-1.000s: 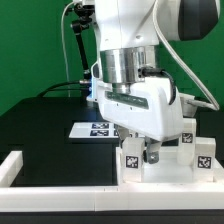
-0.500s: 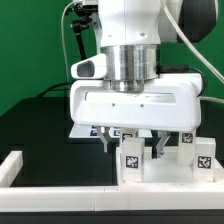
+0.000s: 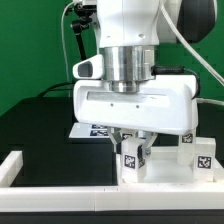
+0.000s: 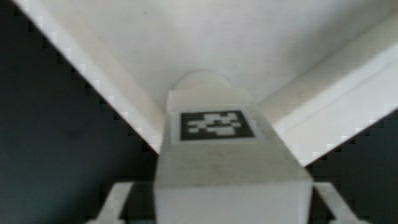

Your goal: Assemble square table

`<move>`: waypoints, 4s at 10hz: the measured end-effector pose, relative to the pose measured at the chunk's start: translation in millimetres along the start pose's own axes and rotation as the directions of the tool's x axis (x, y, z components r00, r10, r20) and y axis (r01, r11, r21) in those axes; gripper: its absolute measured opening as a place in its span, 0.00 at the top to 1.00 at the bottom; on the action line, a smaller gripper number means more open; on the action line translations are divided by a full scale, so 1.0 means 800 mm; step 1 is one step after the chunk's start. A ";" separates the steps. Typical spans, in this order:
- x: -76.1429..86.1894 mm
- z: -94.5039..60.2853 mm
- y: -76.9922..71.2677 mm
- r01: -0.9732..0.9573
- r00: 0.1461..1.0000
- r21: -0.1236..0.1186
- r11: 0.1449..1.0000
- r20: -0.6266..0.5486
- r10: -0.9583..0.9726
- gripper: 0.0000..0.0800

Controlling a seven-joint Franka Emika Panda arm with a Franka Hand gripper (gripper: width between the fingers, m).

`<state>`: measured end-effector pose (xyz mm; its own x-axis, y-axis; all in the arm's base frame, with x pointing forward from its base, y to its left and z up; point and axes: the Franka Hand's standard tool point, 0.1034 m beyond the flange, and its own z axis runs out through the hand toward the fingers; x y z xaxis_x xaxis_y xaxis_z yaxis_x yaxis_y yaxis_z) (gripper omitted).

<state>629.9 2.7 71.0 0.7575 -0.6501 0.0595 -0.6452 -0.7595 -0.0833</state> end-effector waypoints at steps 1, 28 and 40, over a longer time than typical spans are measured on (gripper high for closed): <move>0.001 0.000 0.001 -0.098 0.995 -0.002 0.995 0.004 0.098 0.64; -0.010 0.007 0.005 -0.138 0.990 0.012 0.990 0.028 0.138 0.64; -0.010 0.011 -0.002 -0.943 0.326 -0.039 0.330 0.083 0.942 0.64</move>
Offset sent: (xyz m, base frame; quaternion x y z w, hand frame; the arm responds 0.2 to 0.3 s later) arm 0.0099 0.0160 0.0018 0.0760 -0.1014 0.5486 0.8264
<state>625.4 9.2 62.0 -0.3521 -0.9251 -0.1419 -0.9313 0.3614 -0.0451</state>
